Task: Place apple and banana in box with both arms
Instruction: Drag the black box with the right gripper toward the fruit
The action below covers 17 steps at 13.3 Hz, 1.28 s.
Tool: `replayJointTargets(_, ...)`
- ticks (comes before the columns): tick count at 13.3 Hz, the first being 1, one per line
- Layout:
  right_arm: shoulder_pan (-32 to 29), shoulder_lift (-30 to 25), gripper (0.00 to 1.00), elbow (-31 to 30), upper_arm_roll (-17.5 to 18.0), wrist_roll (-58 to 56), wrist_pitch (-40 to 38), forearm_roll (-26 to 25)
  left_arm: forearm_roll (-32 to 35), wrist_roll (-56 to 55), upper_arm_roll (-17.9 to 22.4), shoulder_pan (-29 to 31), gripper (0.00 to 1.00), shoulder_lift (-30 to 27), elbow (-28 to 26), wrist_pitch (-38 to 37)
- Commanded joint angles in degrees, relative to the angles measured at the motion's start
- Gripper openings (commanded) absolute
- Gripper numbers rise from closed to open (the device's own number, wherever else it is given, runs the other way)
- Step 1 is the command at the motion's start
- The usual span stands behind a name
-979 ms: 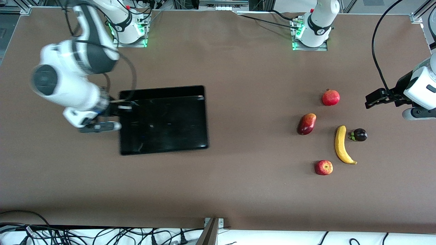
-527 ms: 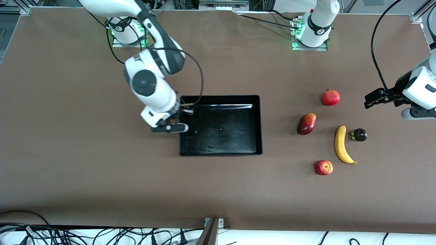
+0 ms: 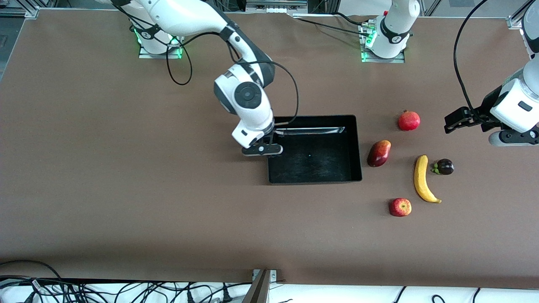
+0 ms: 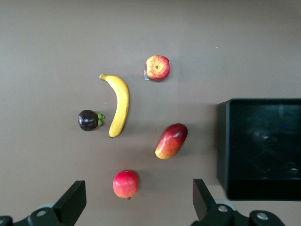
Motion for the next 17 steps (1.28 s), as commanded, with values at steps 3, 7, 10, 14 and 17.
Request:
replayJointTargets(3, 4.3, 2.4, 0.00, 2.3, -2.3, 10.9, 3.4, -3.7, -1.6, -0.1, 4.5, -4.8, 1.00, -0.2, 0.8, -1.1)
replayJointTargets(7, 4.9, 3.2, 0.00, 2.3, -3.1, 10.2, 4.0, -5.7, -1.7, 0.0, 8.2, -8.3, 1.00, -1.1, 0.7, -1.1)
replayJointTargets(10, 6.0, 3.2, 0.40, 2.3, -3.1, 10.5, 3.8, -5.8, -1.8, 0.1, 10.2, -10.1, 1.00, -1.5, 0.9, -1.1)
replayJointTargets(14, 5.7, -0.2, 1.00, 2.2, -4.8, 9.4, -0.2, -7.2, -1.7, 0.1, 10.4, -10.1, 1.00, -1.5, 0.8, -1.1)
replayJointTargets(17, 3.3, -8.3, 1.00, 2.3, -7.1, 8.5, -9.3, -6.5, -1.8, 0.2, 10.6, -10.2, 1.00, -1.2, 0.8, -1.1)
